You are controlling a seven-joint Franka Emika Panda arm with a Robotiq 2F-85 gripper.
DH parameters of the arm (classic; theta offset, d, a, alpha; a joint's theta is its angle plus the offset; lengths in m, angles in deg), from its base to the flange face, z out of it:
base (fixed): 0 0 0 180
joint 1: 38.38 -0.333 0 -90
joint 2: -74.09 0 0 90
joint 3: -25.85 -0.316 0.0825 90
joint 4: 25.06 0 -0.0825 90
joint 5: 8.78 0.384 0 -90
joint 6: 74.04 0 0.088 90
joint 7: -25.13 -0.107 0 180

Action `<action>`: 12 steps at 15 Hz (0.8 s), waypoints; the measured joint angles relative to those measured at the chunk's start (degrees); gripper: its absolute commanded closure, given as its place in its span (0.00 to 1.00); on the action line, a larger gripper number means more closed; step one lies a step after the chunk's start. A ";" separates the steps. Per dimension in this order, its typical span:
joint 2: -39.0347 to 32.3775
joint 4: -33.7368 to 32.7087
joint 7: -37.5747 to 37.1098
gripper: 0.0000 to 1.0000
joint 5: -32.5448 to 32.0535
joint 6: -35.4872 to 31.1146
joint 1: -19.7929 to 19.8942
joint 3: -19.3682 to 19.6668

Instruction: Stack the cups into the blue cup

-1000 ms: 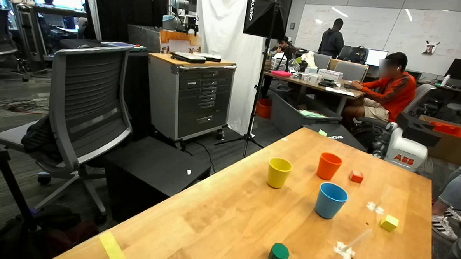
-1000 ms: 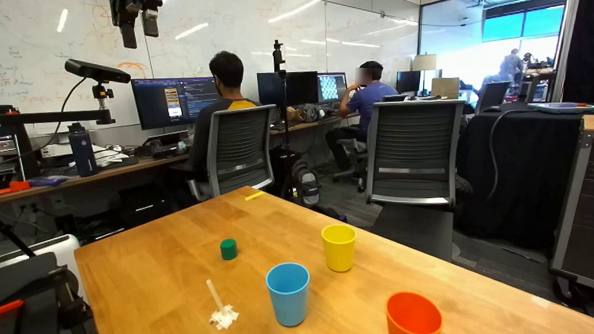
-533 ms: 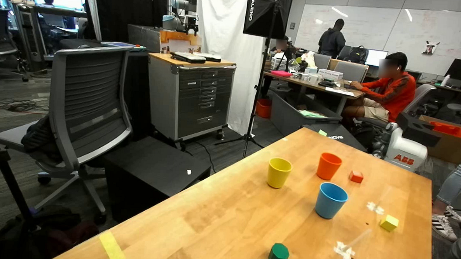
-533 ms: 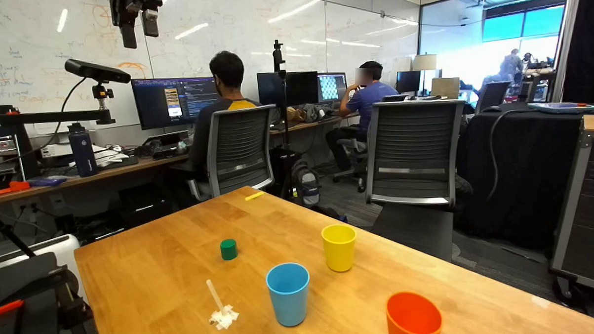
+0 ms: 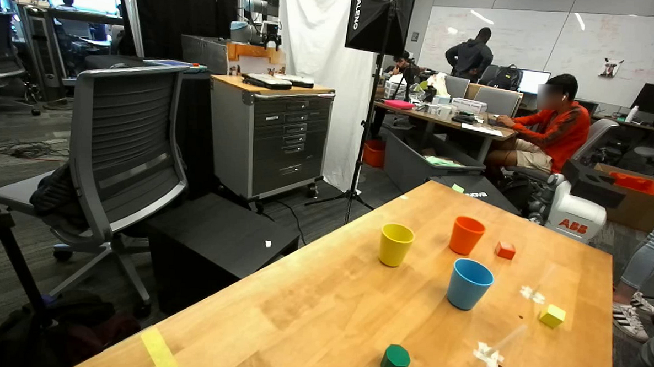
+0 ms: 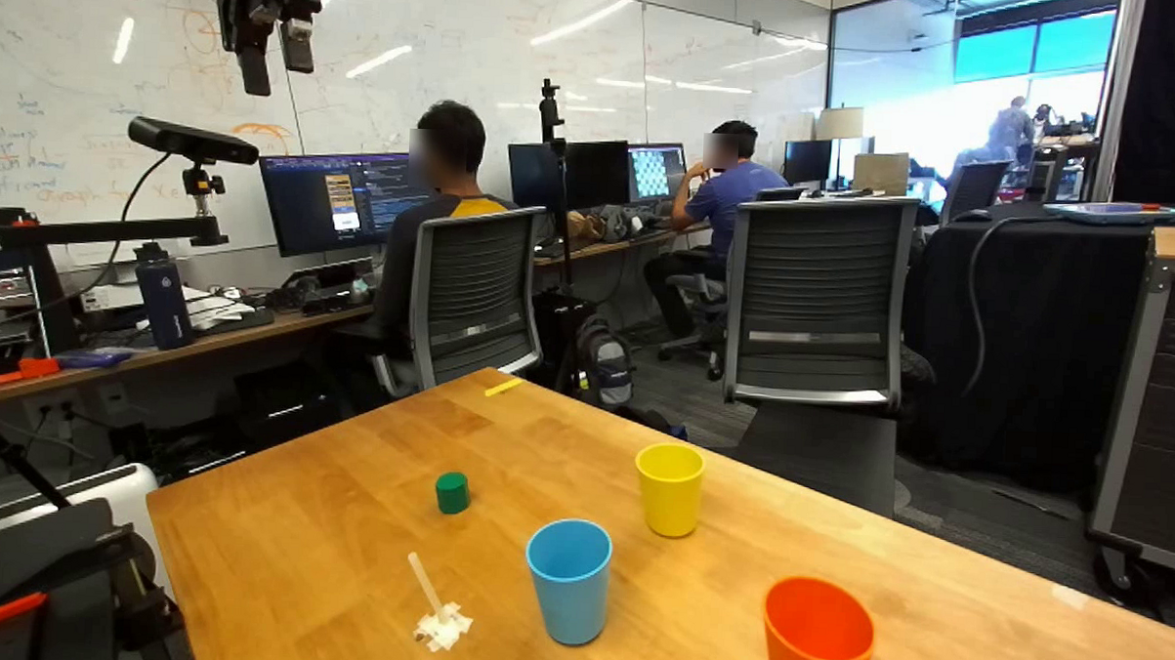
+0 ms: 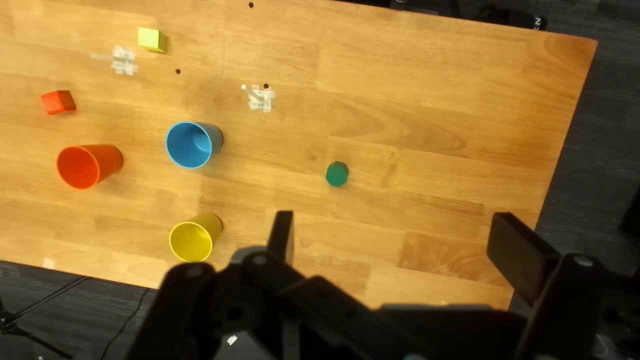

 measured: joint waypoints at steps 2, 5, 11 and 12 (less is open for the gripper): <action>0.00 0.00 0.00 0.00 0.00 0.00 0.00 0.00; 0.00 0.00 0.00 0.00 0.00 0.00 0.00 0.00; -0.30 0.15 0.00 0.00 -0.01 0.00 -0.01 0.24; -0.47 0.16 0.00 0.00 -0.12 0.00 0.00 0.52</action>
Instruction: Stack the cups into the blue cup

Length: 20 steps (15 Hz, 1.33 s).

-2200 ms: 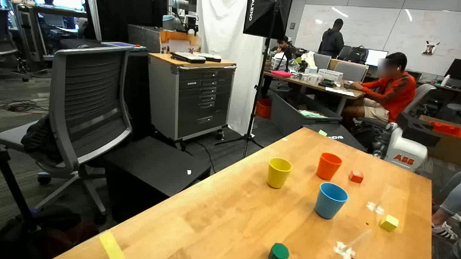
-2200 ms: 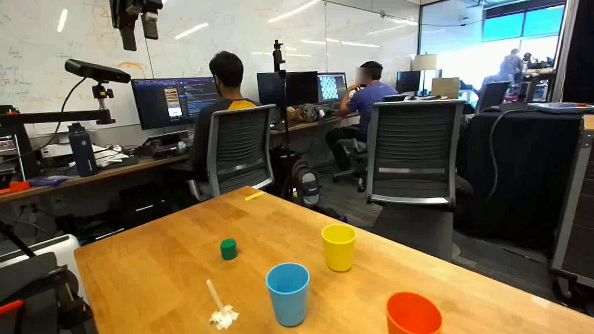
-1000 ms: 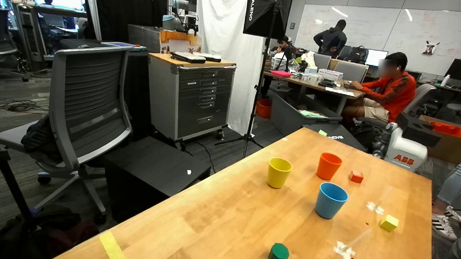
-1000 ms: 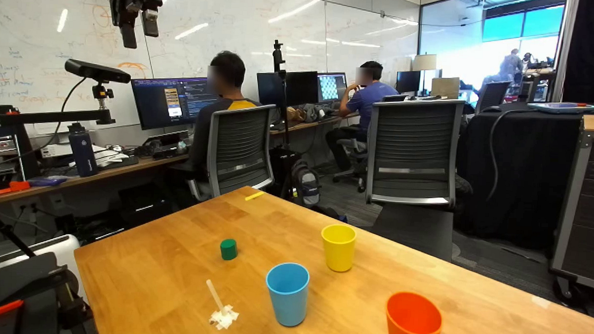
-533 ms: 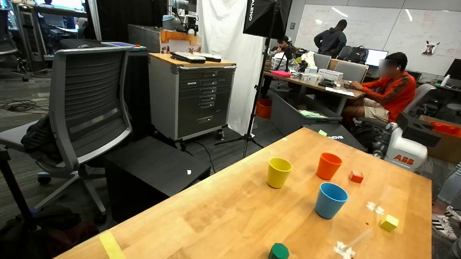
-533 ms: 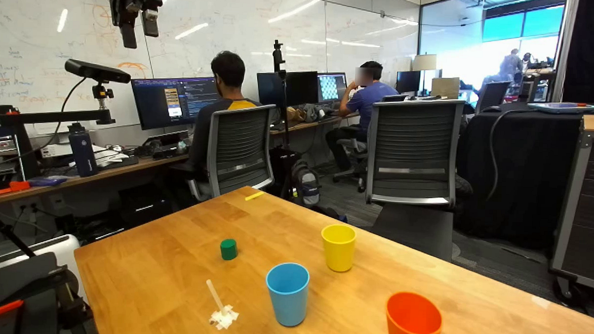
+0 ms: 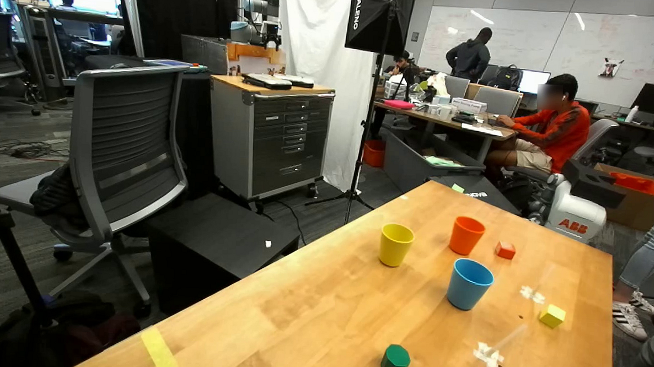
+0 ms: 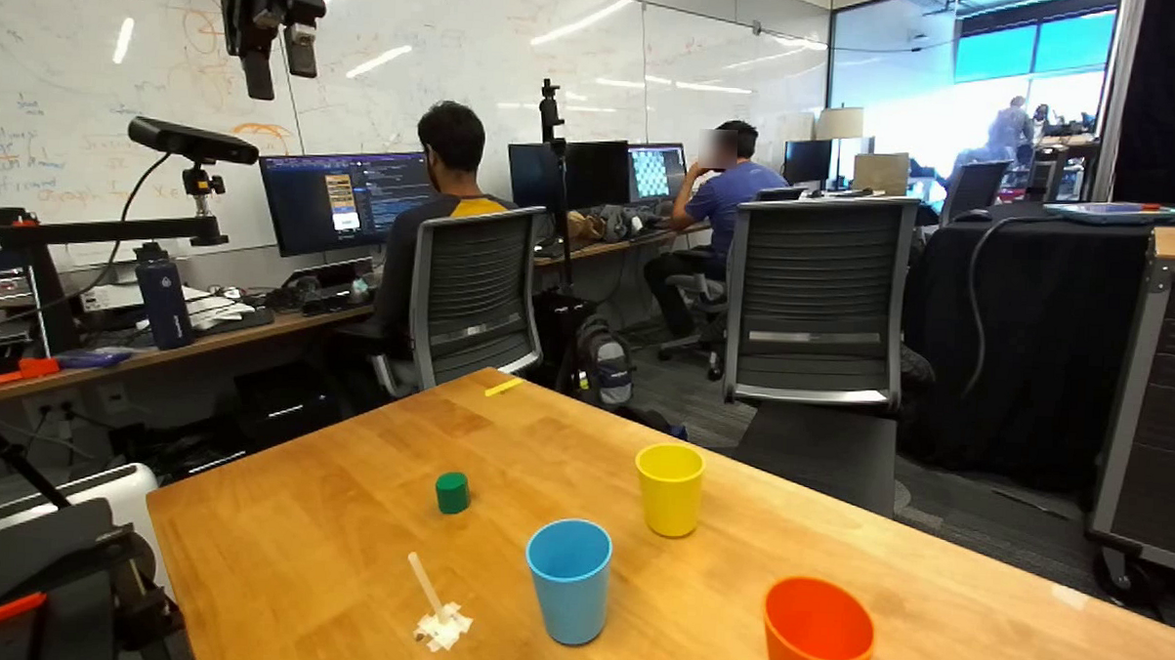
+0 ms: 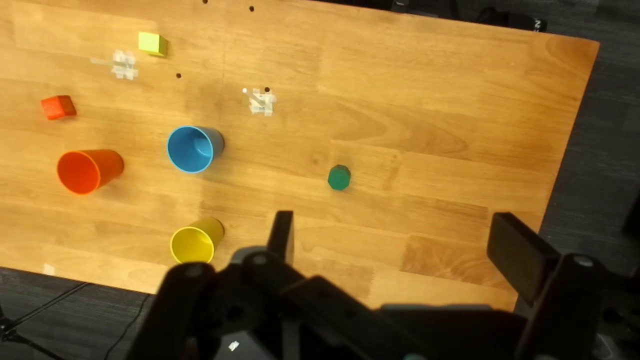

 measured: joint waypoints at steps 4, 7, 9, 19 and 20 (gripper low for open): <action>-1.03 -0.07 0.00 0.00 -0.66 0.00 0.92 2.69; -2.26 -0.83 0.01 0.00 -1.03 -0.01 2.41 5.42; -3.17 -2.14 0.01 0.00 -1.06 0.00 3.29 6.95; -5.53 -15.32 -2.09 0.00 -0.25 0.14 4.49 8.90; -6.30 -16.56 -2.55 0.00 -0.25 0.17 4.49 8.90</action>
